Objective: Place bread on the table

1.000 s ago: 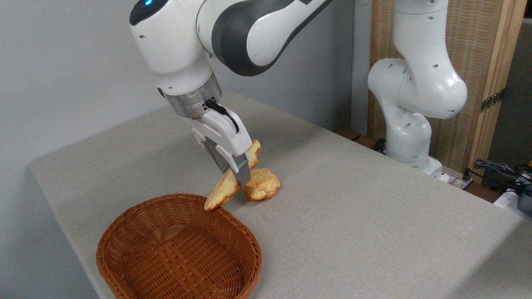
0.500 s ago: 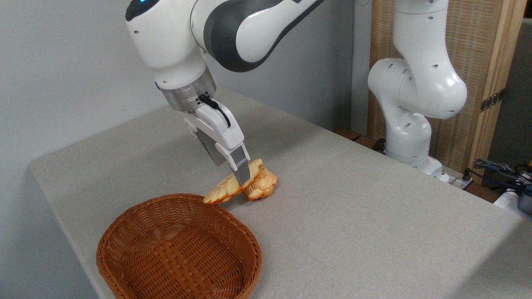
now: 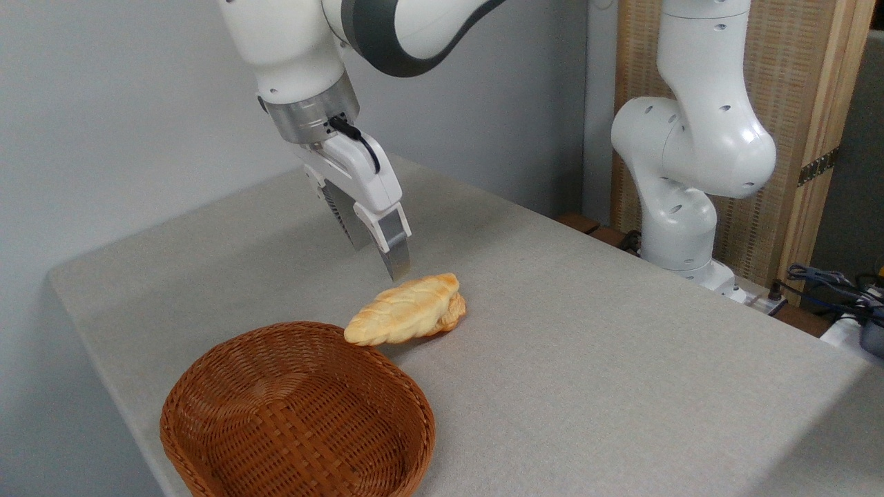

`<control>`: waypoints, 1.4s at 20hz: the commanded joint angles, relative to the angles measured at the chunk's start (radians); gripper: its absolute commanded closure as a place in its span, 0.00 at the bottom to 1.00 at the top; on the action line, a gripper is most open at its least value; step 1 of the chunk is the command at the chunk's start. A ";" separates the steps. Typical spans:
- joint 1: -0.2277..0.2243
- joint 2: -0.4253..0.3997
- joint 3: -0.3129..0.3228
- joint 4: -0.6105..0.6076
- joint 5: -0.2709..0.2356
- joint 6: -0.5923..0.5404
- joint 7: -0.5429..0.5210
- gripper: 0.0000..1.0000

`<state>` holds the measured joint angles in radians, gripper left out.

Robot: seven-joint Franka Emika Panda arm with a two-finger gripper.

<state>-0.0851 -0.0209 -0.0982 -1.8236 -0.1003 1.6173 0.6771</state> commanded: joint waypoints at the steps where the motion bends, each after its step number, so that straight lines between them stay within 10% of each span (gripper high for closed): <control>1: 0.004 -0.008 0.005 0.000 -0.007 -0.017 0.018 0.00; 24: 0.010 0.104 0.051 -0.005 0.071 0.127 0.082 0.00; 28: 0.008 0.105 0.046 -0.006 0.080 0.125 0.082 0.76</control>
<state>-0.0696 0.0878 -0.0559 -1.8259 -0.0333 1.7322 0.7428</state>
